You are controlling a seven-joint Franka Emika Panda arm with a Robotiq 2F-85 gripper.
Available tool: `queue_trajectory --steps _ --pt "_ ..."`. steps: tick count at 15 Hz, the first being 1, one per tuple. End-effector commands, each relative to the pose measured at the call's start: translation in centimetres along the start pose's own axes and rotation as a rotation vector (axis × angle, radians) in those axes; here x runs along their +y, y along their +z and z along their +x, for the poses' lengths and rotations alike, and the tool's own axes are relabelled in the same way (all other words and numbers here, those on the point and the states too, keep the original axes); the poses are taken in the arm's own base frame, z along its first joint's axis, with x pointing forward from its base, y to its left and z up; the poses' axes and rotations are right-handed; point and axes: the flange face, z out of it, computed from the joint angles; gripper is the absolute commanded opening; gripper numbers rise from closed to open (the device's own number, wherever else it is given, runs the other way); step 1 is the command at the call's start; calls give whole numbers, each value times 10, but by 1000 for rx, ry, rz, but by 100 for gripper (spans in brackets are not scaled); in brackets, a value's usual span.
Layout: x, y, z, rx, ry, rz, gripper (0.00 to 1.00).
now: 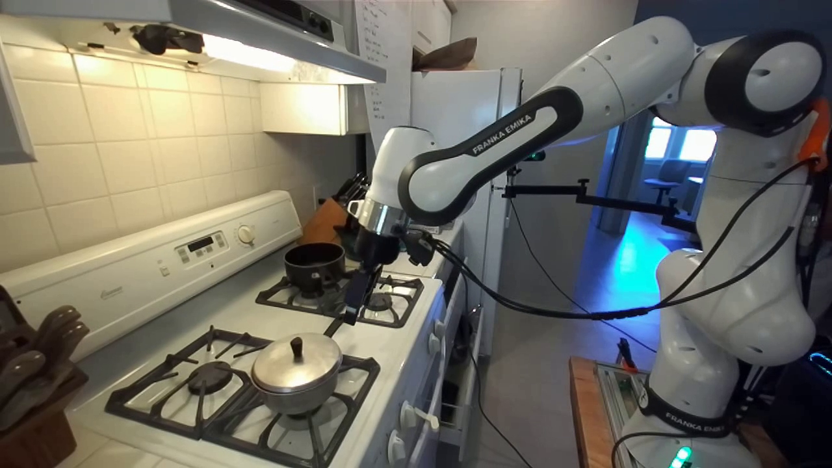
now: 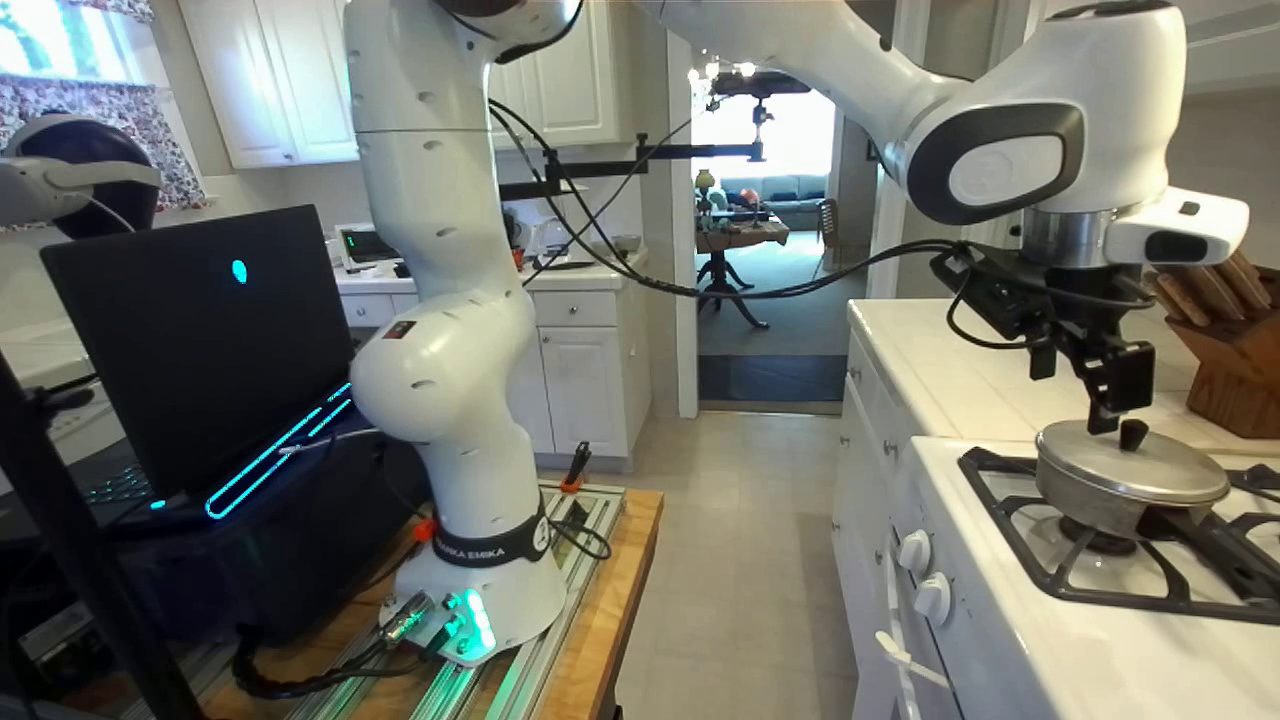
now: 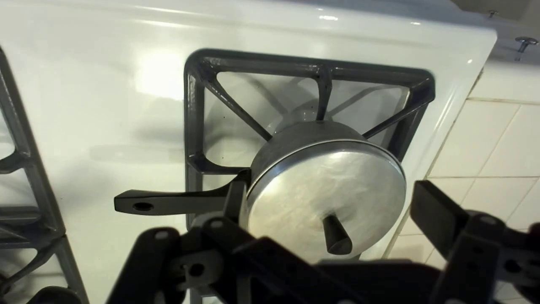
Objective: Remove the silver lid from the silver pot, put it on the counter and move the pot to the right
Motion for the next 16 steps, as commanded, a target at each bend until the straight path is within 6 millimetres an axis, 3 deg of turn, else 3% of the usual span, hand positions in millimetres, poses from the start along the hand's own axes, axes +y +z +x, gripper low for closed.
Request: queue_trajectory --steps 1,16 --pt "-4 10 24 -3 11 -18 100" --pt "-26 48 63 -40 -31 -41 100"
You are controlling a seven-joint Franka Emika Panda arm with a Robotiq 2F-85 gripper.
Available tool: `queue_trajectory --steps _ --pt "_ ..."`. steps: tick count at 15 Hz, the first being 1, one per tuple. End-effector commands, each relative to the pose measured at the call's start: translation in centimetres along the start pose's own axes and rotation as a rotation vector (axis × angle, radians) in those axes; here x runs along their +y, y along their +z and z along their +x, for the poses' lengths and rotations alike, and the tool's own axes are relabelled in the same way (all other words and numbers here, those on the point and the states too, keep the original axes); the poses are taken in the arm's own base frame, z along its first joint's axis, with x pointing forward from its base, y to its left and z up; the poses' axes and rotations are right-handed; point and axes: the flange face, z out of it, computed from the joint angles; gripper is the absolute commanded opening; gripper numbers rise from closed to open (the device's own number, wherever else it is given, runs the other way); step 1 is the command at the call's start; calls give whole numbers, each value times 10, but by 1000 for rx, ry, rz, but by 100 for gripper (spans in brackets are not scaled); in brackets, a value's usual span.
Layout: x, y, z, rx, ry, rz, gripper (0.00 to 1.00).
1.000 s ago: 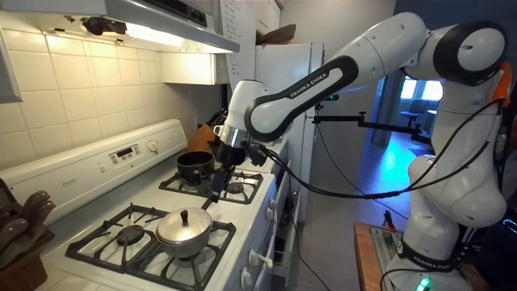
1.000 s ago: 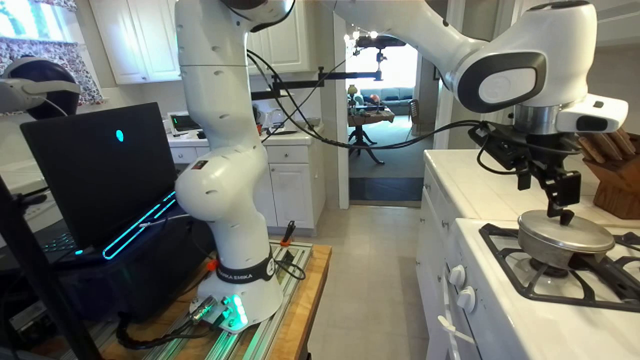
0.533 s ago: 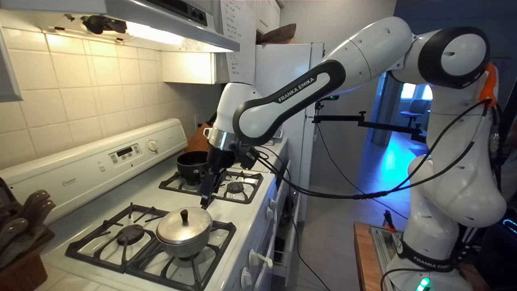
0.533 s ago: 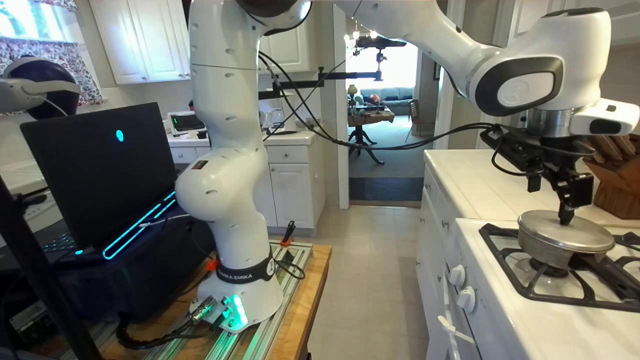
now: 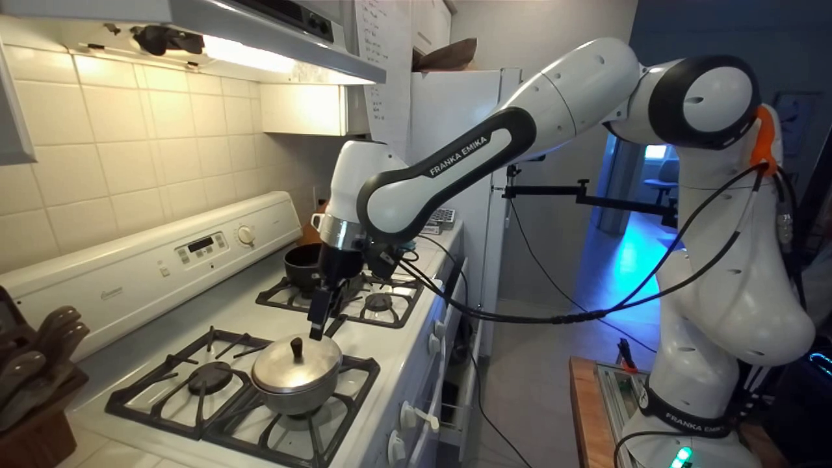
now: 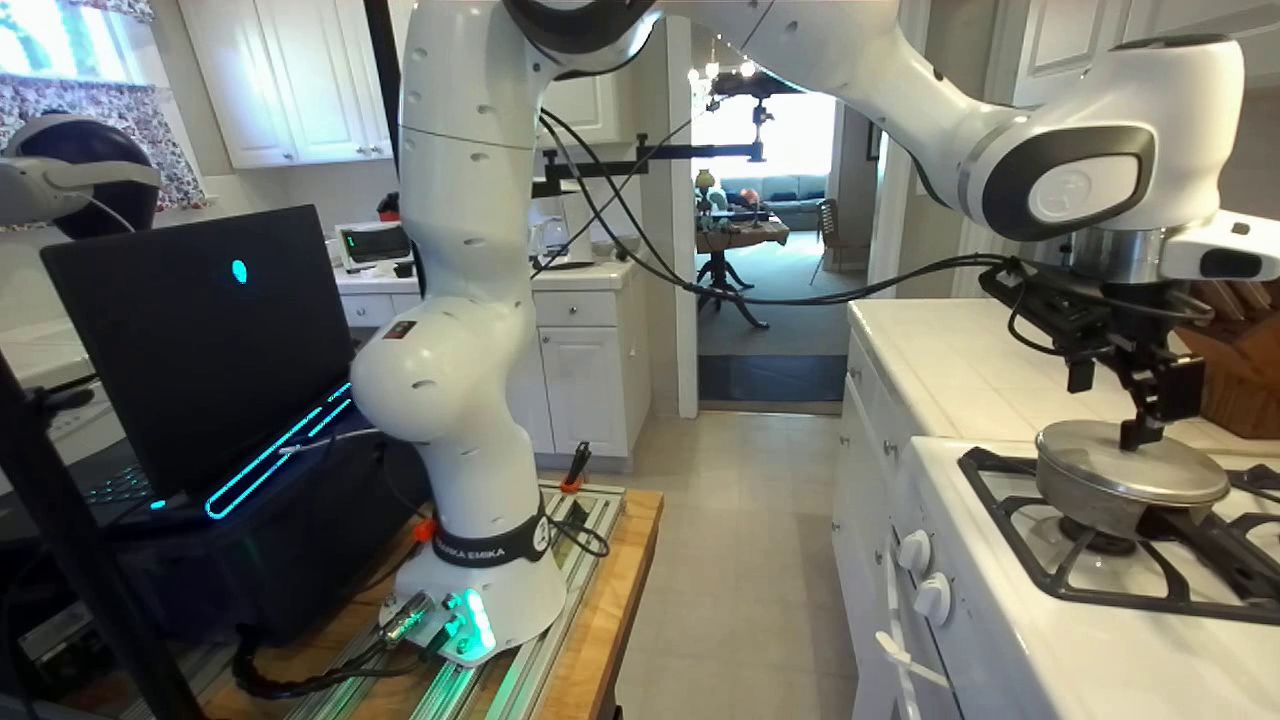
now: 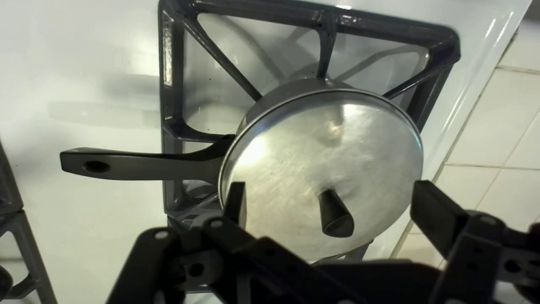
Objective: Remove the silver lid from the silver pot, put it on the counter and move the pot to the right
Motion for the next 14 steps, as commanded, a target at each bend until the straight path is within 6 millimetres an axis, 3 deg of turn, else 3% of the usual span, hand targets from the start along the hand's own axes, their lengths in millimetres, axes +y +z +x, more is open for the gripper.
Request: queue_trajectory --steps 1,11,12,13,14 --pt "-8 11 12 -11 -4 -9 100" --pt "-14 25 22 17 -19 3 97" --pt "-14 25 23 21 -20 3 90" --pt "-14 26 23 25 -21 3 72" --pt "-14 27 24 27 -22 5 67"
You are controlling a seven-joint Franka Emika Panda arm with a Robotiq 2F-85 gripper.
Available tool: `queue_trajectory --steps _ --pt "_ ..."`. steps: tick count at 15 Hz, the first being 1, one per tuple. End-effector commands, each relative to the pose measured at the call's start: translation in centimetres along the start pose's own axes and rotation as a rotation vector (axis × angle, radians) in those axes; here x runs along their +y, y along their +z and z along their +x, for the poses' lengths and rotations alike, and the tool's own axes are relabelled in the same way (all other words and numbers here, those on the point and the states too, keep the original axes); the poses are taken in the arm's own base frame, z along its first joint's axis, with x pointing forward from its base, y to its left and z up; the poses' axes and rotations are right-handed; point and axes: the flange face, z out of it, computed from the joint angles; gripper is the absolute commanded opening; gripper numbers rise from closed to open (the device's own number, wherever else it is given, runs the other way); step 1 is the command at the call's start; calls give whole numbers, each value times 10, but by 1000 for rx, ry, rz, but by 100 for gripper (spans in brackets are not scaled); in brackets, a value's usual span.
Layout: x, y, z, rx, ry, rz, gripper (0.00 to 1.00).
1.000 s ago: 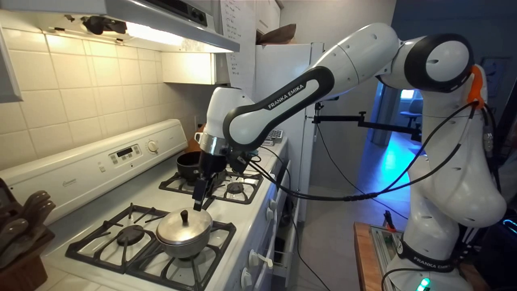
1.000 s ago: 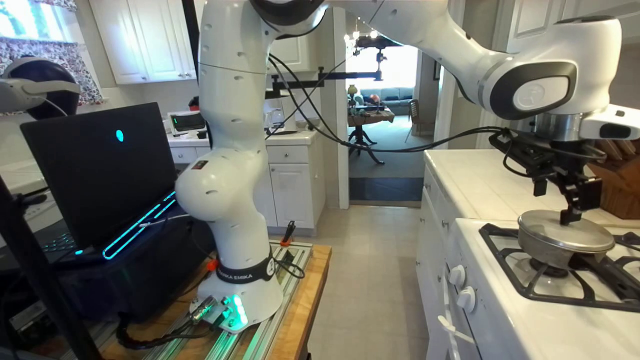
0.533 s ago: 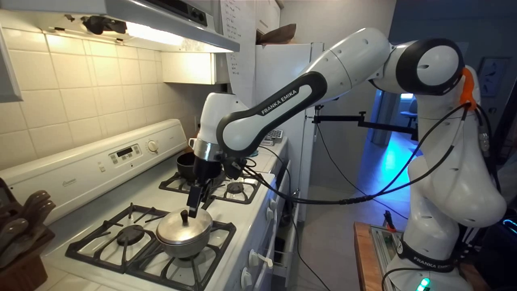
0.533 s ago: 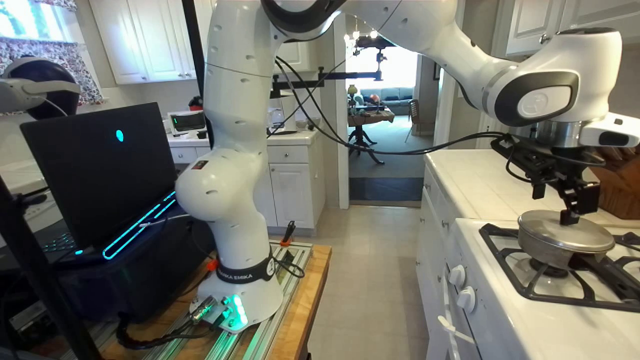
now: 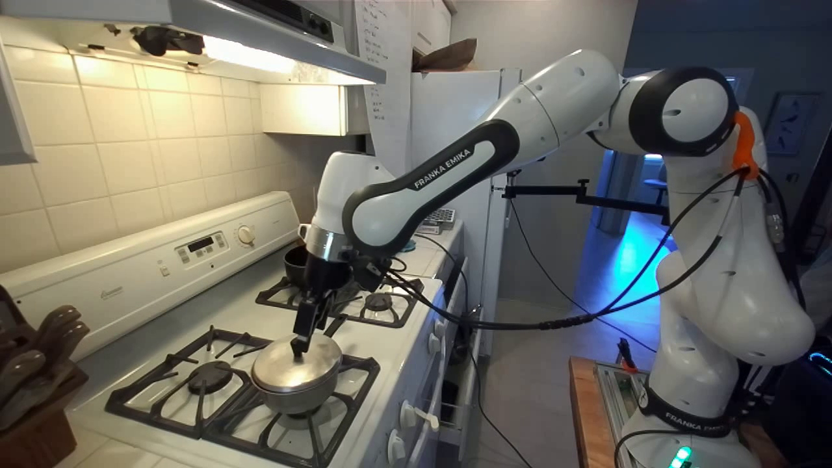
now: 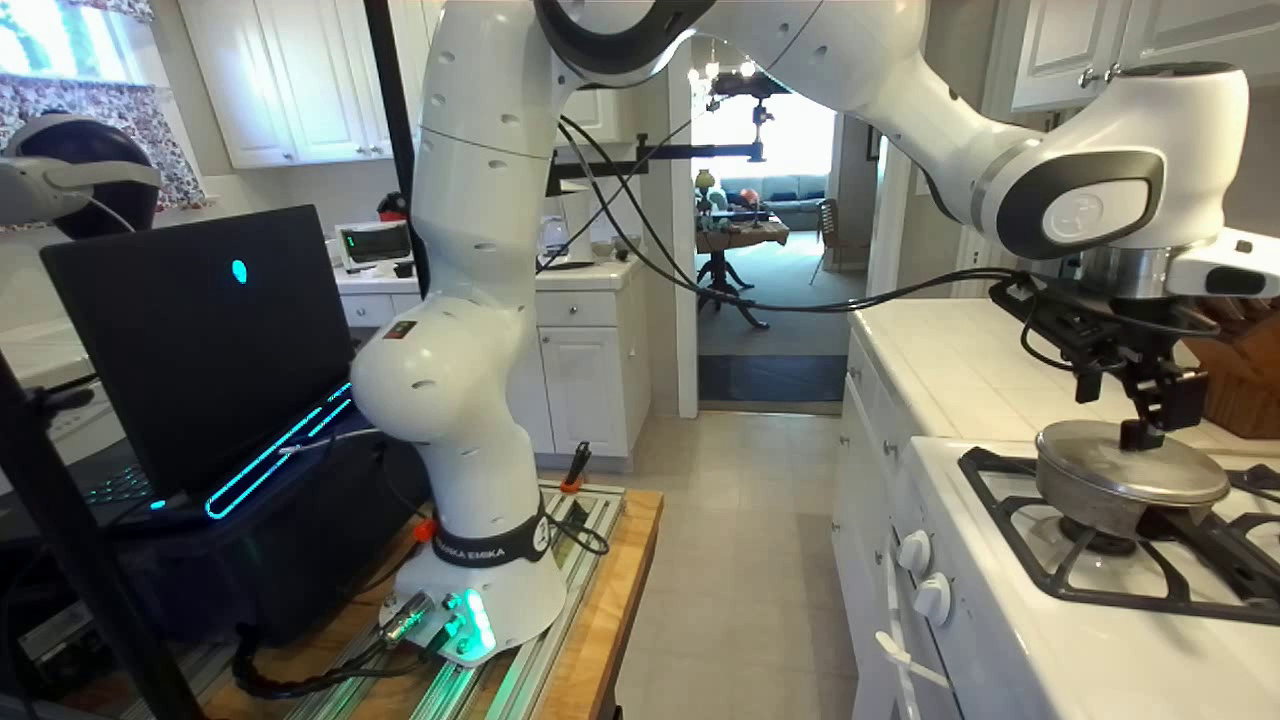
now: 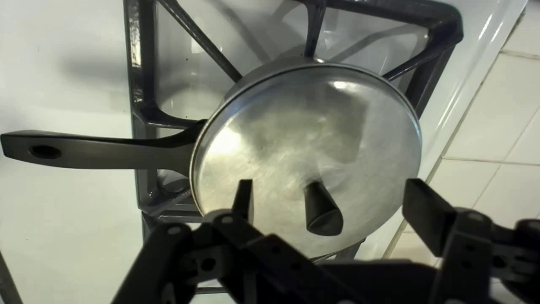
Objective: Remove the silver lid from the silver pot, put it on the counter and move the pot to the right
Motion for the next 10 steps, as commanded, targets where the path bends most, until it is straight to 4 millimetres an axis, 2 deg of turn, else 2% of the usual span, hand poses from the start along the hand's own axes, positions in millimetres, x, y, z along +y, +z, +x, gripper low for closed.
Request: queue_trajectory --steps 1,2,6,7,8,10 --pt "-4 5 9 26 -9 -10 60" --pt "-5 6 10 30 -12 -8 51" --pt "-8 6 10 39 -19 -5 24" --pt "-9 6 10 40 -21 -7 37" --pt "-9 6 10 40 -22 -7 62" --pt "-9 6 11 45 -23 -7 65"
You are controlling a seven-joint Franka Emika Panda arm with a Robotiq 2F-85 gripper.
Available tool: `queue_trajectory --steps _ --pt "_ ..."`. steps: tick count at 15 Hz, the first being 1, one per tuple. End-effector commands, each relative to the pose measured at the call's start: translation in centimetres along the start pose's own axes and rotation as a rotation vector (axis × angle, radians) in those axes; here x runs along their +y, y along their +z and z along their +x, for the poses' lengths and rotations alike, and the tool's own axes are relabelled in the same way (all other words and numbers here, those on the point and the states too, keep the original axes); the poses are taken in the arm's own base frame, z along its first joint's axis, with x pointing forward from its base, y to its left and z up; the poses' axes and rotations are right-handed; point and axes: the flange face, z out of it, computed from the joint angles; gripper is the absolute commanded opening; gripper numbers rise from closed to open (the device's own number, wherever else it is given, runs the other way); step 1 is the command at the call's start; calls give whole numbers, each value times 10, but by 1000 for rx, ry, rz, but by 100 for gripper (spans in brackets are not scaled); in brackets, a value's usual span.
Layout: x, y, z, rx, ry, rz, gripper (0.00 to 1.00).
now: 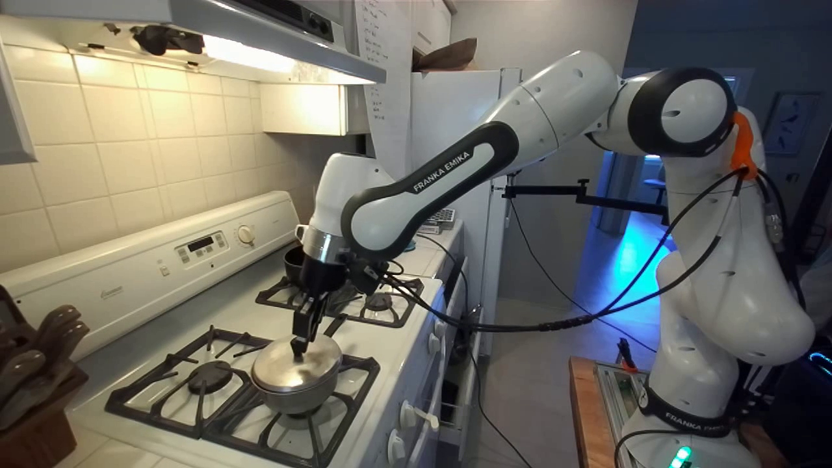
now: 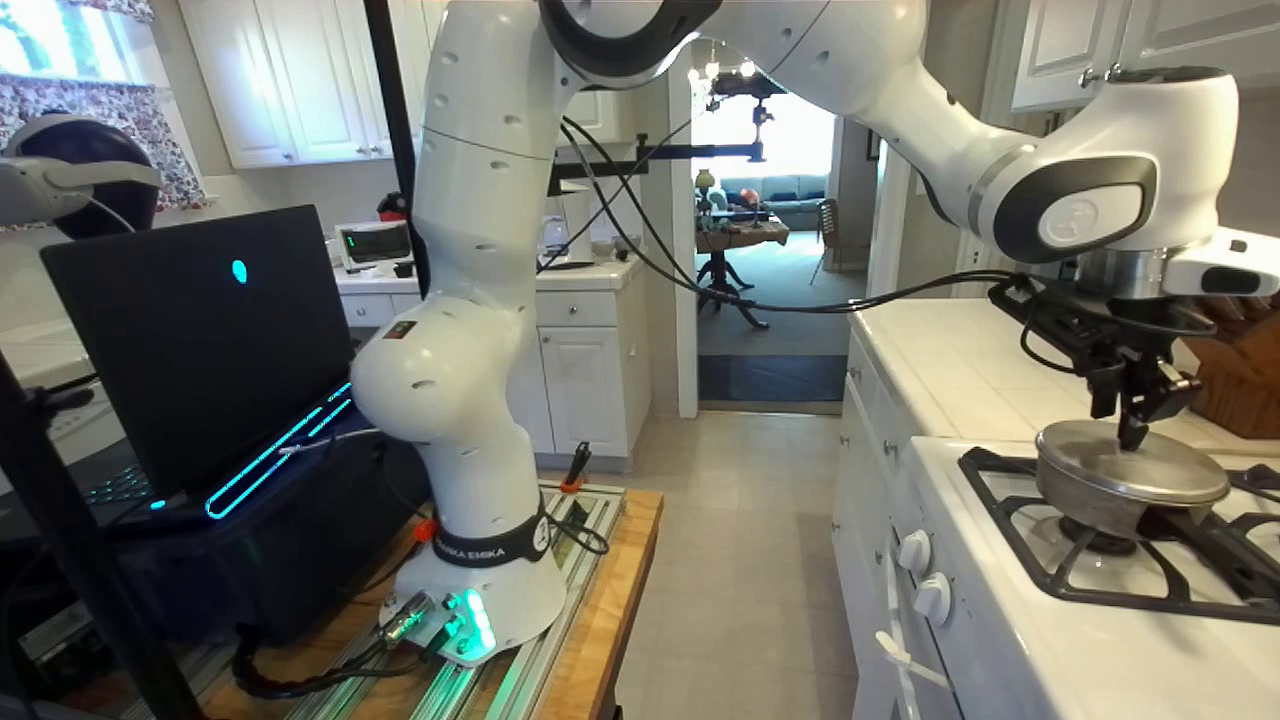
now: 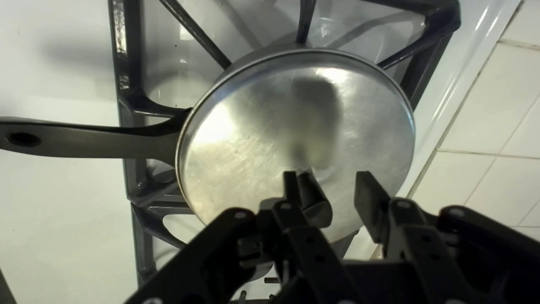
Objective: Remove the silver lid from the silver pot, put it on the counter and move the pot to the right
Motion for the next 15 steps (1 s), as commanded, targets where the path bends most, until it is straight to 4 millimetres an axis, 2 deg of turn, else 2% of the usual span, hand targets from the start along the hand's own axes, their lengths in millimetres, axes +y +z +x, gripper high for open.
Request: queue_trajectory --steps 1,5,7,9,10,15 --pt "-2 3 9 25 -16 -11 70" --pt "-4 6 11 56 -33 0 98" --pt "-6 9 10 66 -48 2 100" --pt "-7 12 10 72 -58 2 74" --pt "-7 13 10 73 -60 3 74" --pt "-7 15 11 82 -70 3 39"
